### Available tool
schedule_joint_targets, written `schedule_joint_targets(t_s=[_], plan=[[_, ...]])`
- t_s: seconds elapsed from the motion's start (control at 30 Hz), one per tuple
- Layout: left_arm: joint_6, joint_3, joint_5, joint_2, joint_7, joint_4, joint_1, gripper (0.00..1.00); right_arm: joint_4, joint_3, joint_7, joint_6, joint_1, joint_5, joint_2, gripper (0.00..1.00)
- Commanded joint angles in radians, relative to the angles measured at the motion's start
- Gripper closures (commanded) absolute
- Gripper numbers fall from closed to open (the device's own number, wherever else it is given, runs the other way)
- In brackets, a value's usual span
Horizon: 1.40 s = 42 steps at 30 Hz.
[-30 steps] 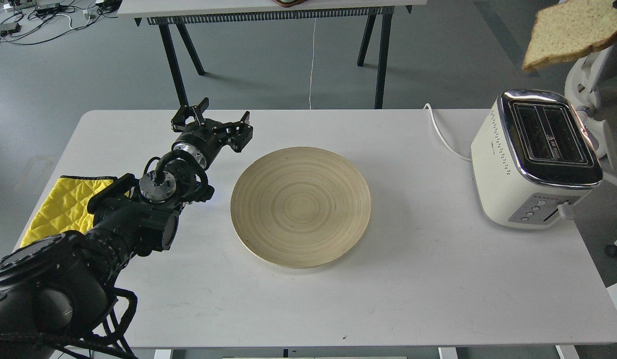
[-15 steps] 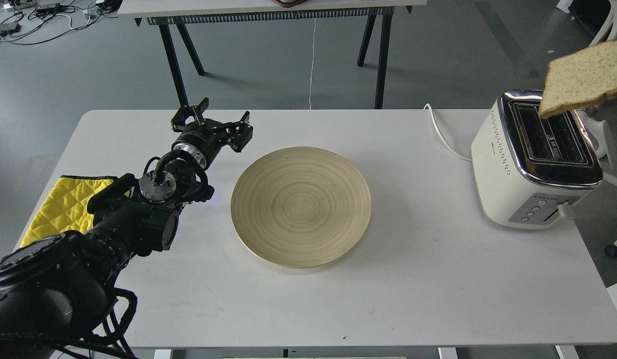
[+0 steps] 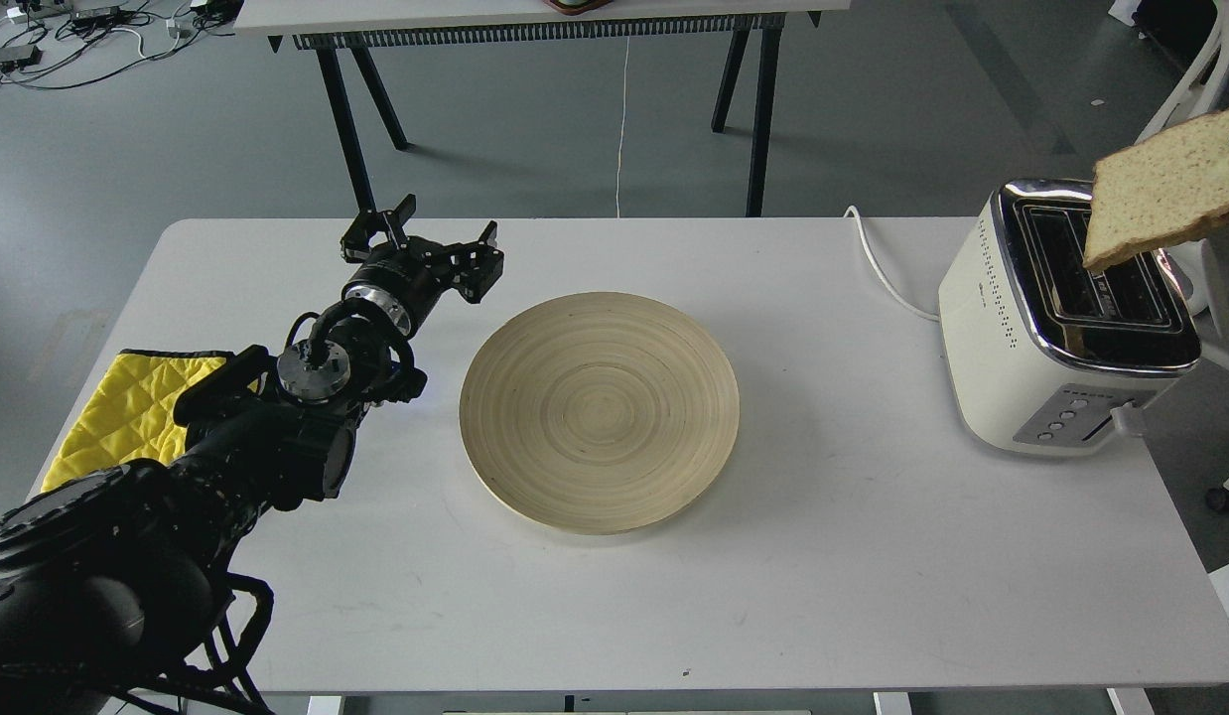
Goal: Put bread in toaster with right arm
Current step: 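Lower the bread slice into the toaster slot and open the right gripper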
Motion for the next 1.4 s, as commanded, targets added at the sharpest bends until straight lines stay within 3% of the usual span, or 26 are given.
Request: schedule_joint_targets(t_s=[0.0,1.37], plan=[[0.000,0.000,0.000,0.000,0.000,0.000,0.000,0.00,0.000,-0.001,-0.001,0.017,0.000,-0.001,0.001,0.99],[0.000,0.000,0.000,0.000,0.000,0.000,0.000,0.00,-0.008,-0.002,-0.027,0.026,-0.083,-0.037,0.098,0.99]])
